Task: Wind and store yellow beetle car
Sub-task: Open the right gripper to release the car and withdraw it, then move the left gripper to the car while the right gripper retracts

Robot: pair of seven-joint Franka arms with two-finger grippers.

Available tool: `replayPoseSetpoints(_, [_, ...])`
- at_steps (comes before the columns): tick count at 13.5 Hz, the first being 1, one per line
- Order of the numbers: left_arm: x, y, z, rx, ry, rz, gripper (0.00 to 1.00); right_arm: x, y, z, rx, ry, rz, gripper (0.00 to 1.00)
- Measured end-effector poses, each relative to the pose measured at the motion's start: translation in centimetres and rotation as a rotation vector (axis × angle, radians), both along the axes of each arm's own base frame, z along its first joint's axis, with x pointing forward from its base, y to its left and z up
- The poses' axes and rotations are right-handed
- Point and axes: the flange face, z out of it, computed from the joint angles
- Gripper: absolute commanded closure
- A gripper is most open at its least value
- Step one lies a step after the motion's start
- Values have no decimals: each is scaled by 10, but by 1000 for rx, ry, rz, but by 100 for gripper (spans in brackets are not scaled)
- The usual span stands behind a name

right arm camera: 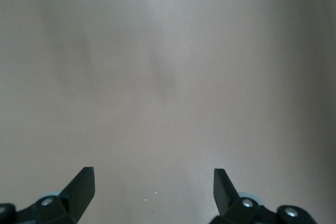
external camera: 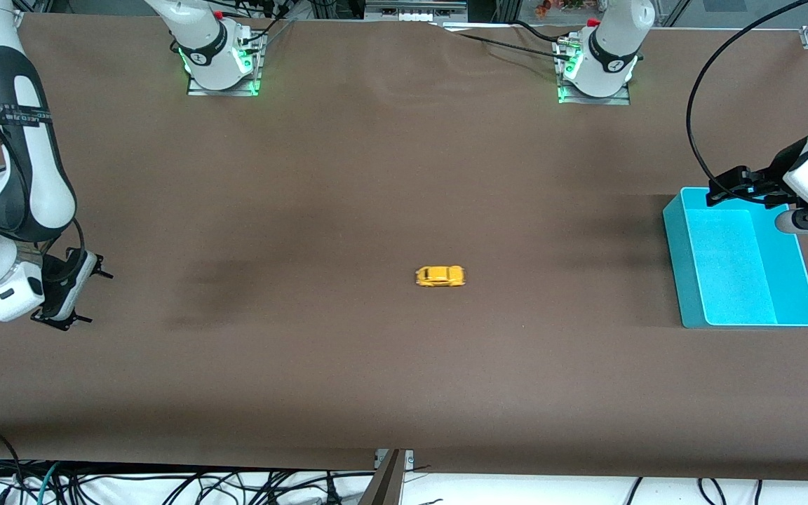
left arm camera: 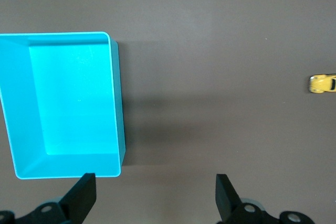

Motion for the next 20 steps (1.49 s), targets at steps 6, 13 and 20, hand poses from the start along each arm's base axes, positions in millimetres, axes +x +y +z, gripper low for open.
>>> replayPoseSetpoints(6, [9,-38,-27,-63,46,-84,0,-4,23,39,13,57,-290,0])
replayPoseSetpoints(13, [43,-159,-118,-105,150,-472,0,-18,102,110,-67,157,-694,0])
replayPoseSetpoints(20, [72,-262,-238,-223,85,-910,0,-33,117,177,-91,152,-806,0])
